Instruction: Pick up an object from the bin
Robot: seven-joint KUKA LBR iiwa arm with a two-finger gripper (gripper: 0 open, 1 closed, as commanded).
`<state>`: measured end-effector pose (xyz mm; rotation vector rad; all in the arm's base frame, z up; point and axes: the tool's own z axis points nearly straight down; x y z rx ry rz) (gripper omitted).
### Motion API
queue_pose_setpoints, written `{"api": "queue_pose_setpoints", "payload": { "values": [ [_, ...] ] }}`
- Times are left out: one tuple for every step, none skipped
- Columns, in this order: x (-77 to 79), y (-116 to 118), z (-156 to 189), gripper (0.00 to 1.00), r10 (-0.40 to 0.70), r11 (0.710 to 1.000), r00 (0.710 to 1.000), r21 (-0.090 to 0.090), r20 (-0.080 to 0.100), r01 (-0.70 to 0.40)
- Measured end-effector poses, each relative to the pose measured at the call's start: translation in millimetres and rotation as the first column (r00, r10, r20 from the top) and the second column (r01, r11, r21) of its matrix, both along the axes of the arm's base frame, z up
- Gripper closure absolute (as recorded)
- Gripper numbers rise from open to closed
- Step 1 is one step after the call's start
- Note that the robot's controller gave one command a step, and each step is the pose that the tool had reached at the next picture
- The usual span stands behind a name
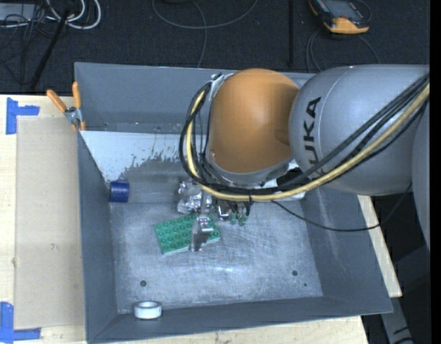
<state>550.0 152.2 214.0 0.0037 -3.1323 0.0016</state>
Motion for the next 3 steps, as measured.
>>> {"api": "queue_pose_setpoints", "payload": {
  "values": [
    [47.5,-1,-142,0.0,0.003,1.0,1.0,0.004,0.013,-0.003],
    [49.4,-1,-136,1.0,-0.001,1.0,1.0,0.006,0.019,0.001],
    [45.4,12,2,1.0,-0.049,0.999,0.999,0.004,0.017,0.049]
  ]
}}
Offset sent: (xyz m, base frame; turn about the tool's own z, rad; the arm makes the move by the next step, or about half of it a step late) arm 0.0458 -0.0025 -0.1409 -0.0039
